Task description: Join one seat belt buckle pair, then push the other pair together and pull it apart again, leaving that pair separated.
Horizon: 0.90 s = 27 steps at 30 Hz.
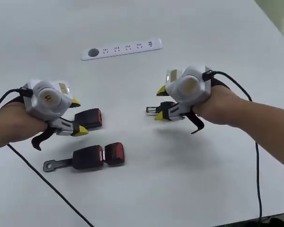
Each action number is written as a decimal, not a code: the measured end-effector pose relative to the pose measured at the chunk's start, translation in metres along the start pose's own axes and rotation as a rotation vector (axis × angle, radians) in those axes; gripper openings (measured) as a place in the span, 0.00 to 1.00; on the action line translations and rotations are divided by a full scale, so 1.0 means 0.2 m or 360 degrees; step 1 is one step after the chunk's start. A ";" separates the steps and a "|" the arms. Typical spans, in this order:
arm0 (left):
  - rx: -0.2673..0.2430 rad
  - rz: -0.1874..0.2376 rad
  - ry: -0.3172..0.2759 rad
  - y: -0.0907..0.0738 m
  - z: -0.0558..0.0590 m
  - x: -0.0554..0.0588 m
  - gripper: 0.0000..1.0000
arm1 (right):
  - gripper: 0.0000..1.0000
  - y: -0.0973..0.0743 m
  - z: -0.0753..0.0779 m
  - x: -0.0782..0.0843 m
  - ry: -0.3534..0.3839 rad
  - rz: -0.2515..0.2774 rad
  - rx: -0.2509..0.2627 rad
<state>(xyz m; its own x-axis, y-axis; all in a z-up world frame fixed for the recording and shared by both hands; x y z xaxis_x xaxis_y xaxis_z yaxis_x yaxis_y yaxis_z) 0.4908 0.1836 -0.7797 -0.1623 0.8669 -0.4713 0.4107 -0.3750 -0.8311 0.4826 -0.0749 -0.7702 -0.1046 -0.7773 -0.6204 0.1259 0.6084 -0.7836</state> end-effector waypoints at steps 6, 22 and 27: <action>0.0026 -0.0074 0.0030 0.04 -0.01 0.05 0.49 | 0.40 -0.02 0.04 0.13 0.0040 -0.0051 -0.0035; 0.0072 -0.0102 0.0152 0.06 0.02 0.06 0.32 | 0.31 0.01 -0.03 0.14 -0.0014 -0.0087 -0.0141; 0.0080 -0.0101 0.0192 0.06 0.03 0.06 0.32 | 0.31 0.01 -0.03 0.13 -0.0019 -0.0082 -0.0146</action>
<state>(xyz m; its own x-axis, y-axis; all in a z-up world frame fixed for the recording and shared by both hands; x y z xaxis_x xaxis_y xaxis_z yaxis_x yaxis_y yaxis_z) 0.4893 0.1871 -0.7965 -0.0762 0.9215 -0.3809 0.3569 -0.3315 -0.8733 0.4745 -0.0931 -0.7888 -0.0969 -0.8096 -0.5789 0.0297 0.5791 -0.8147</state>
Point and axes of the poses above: the centre of the closed fingertips' face, and the gripper's own axes: y roughly forward along the fingers, z roughly to its right, x roughly out of its underside, the point moved 6 cm from there along -y, roughly backward along the fingers, and after that the axes turned 11 degrees about -x, right-handed, at the moved point
